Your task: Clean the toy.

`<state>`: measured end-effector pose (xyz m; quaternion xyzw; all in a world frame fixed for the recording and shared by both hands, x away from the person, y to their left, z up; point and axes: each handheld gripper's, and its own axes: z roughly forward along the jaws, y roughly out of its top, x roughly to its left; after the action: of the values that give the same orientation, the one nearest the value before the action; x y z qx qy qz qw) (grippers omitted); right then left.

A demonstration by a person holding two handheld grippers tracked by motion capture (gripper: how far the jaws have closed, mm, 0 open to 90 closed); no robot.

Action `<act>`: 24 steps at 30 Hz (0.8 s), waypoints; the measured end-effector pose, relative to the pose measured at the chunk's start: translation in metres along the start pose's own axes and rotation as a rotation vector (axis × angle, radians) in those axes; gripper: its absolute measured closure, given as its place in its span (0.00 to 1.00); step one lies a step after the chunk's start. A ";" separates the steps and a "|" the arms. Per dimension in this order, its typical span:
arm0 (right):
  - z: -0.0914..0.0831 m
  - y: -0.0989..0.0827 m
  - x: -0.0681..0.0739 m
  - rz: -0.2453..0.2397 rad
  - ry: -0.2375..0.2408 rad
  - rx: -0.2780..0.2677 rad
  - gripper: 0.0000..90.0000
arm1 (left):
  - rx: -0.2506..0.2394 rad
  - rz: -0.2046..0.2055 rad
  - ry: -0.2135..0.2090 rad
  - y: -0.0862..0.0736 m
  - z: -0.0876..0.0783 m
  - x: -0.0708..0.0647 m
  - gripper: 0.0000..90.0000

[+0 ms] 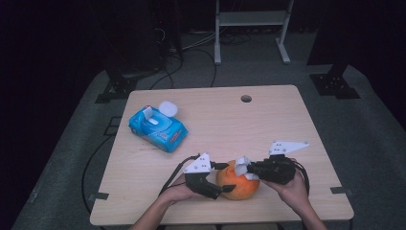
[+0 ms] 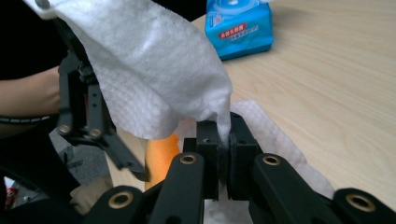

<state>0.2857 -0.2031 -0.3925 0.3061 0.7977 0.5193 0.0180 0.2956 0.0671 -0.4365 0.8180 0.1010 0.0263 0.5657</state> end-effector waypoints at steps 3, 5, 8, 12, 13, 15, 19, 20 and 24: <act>-0.003 -0.001 -0.002 0.002 -0.012 0.001 0.95 | 0.018 0.015 0.016 -0.003 0.002 0.002 0.15; -0.005 0.000 -0.003 0.000 -0.027 0.001 0.95 | 0.027 0.010 0.026 -0.008 0.005 0.005 0.15; -0.009 0.004 0.003 -0.008 -0.016 -0.025 0.95 | 0.011 -0.003 0.035 -0.008 0.008 0.004 0.25; -0.002 0.014 0.020 -0.049 0.057 -0.049 0.95 | 0.019 0.004 0.067 -0.004 0.012 0.000 0.34; 0.001 0.016 0.024 -0.069 0.045 -0.037 0.95 | 0.019 0.004 0.070 -0.004 0.012 -0.001 0.35; 0.004 0.016 0.022 -0.087 -0.001 -0.010 0.95 | 0.018 -0.009 0.072 -0.005 0.010 0.000 0.36; -0.007 0.006 0.005 -0.027 -0.027 -0.017 0.94 | 0.013 -0.022 0.061 -0.005 0.009 0.002 0.36; -0.010 0.003 0.003 -0.018 -0.036 -0.020 0.94 | 0.008 -0.026 0.058 -0.005 0.009 0.002 0.34; -0.020 -0.007 -0.005 0.019 -0.039 -0.011 0.94 | 0.007 -0.018 0.041 -0.002 0.012 0.003 0.22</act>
<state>0.2797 -0.2241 -0.3908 0.3237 0.7913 0.5178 0.0306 0.3006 0.0578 -0.4426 0.8182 0.1202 0.0376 0.5610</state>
